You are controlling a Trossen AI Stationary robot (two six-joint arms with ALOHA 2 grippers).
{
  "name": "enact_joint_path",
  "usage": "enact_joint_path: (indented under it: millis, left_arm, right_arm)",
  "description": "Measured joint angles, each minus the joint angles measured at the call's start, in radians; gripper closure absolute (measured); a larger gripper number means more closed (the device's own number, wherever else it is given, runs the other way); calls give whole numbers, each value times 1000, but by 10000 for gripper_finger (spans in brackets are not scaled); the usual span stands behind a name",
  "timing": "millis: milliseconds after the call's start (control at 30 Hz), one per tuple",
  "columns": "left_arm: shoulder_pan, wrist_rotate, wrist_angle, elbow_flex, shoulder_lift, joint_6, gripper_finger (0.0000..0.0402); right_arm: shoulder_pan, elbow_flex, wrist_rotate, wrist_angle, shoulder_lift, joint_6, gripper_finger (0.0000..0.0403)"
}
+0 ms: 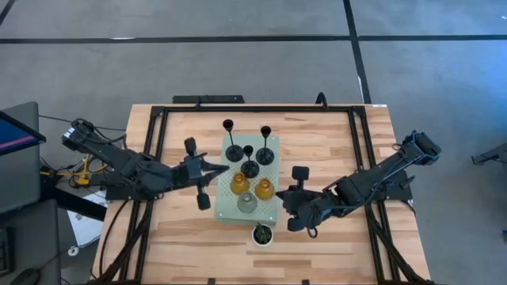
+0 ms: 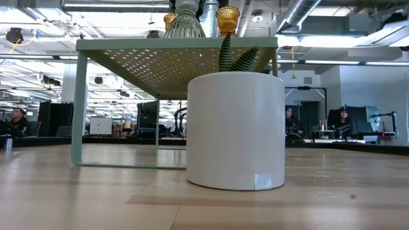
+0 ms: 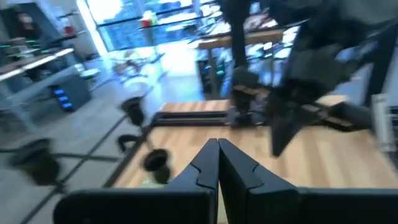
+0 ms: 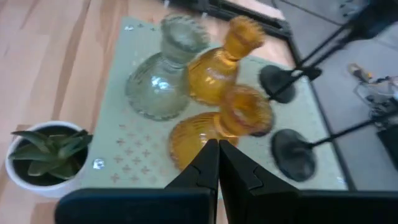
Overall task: Pick & Place candle stick holders
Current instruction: Adjust the left yellow candle holder
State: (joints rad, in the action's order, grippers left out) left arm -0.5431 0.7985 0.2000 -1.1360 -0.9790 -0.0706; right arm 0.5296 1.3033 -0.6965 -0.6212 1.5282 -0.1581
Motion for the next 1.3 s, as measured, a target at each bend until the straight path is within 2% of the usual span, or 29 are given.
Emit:
enact_joint_path:
  millis: [67, 200, 333, 433, 567, 767, 867, 1067, 1300]
  left_arm:
    - [0, 38, 54, -33, -10, 1, 398]
    - [12, 45, 164, -85, -49, 70, 398]
    - [53, 5, 311, -128, -103, 187, 398]
    - [108, -81, 421, -165, -143, 289, 398]
    - [183, -184, 527, -188, -179, 401, 398]
    - [323, -395, 720, -278, -196, 622, 399]
    - [387, -495, 751, -309, -203, 684, 399]
    - [479, -632, 743, -339, -234, 725, 398]
    - [499, -844, 719, -340, -254, 809, 383]
  right_arm:
    - [11, 0, -37, -18, -15, -3, 403]
    - [40, -31, -124, -28, -78, 6, 403]
    - [53, -149, -140, 83, -202, 22, 403]
    - [54, -282, -110, 263, -315, 97, 403]
    - [24, -467, -17, 510, -472, 182, 403]
    - [-44, -696, -8, 674, -667, 193, 403]
    - [-79, -799, -7, 754, -740, 195, 403]
    - [-140, -847, -7, 784, -839, 195, 403]
    - [-141, -848, 42, 758, -827, 192, 403]
